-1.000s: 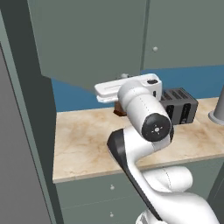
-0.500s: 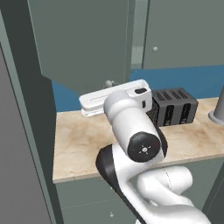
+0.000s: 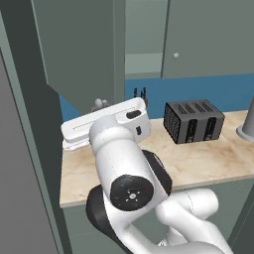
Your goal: Get the candle and the beer from the cabinet and move them to the dining counter.
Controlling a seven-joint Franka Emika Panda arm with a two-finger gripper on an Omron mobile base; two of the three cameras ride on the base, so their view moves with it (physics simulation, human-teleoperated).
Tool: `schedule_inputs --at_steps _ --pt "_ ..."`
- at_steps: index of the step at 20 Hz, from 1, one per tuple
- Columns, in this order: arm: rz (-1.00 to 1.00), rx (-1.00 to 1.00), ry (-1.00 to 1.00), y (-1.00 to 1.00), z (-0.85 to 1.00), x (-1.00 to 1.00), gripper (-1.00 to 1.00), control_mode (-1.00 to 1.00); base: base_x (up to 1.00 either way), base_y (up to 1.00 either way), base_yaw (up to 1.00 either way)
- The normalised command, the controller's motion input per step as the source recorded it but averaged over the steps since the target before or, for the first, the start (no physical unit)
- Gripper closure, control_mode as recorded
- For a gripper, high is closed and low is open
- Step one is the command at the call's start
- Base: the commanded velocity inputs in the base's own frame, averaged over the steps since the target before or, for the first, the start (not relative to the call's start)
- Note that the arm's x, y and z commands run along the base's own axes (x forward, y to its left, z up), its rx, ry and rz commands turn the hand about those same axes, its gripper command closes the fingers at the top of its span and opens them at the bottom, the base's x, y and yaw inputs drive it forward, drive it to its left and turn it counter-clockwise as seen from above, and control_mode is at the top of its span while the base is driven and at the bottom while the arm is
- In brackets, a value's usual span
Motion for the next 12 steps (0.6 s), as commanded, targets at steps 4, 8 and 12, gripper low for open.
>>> schedule_inputs --at_steps 4,8,12 --pt "0.00 0.00 0.00 0.30 0.00 -0.32 1.00 -1.00 0.00 0.00 0.00" --pt "0.01 0.00 0.00 0.12 0.00 -0.16 1.00 -1.00 0.00 0.00 0.00" --pt "0.01 0.00 0.00 0.05 0.00 -0.05 1.00 -1.00 0.00 0.00 0.00"
